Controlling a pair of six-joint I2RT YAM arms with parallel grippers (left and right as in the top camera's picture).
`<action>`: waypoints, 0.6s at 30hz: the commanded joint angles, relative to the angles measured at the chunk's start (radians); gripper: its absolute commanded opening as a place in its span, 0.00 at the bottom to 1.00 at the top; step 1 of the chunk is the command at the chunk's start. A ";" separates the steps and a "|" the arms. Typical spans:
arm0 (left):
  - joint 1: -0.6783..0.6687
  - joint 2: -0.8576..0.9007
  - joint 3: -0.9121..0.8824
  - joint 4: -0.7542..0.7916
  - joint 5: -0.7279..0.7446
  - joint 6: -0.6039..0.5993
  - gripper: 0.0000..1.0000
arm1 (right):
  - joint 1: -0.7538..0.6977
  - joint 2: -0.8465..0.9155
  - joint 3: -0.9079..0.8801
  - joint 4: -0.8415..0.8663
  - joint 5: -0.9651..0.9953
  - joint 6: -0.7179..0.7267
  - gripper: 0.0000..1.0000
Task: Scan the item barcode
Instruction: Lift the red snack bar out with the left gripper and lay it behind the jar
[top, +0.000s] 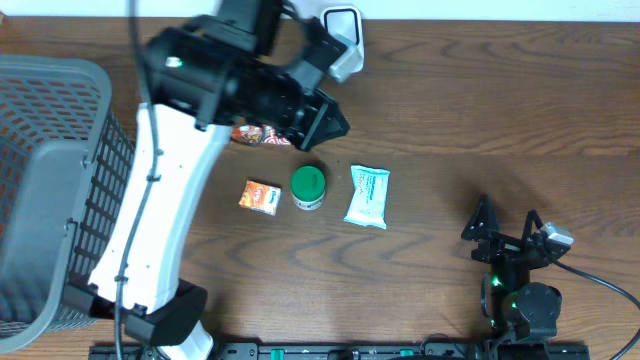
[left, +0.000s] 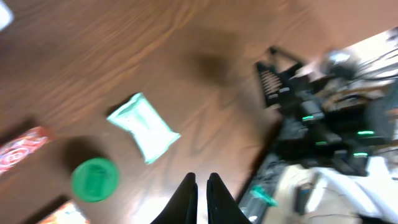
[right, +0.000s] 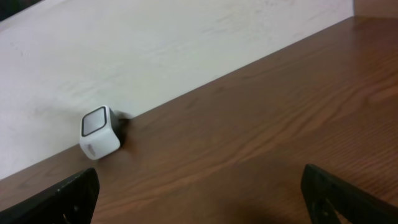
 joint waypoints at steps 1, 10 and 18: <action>-0.008 -0.016 0.003 0.018 -0.182 0.030 0.09 | 0.001 -0.001 -0.001 -0.002 0.006 -0.003 0.99; 0.075 -0.016 0.002 0.042 -0.204 -0.009 0.17 | 0.001 -0.001 -0.001 -0.002 0.006 -0.003 0.99; 0.105 0.039 -0.002 0.123 -0.619 -0.512 0.82 | 0.001 -0.001 -0.001 -0.002 0.006 -0.003 0.99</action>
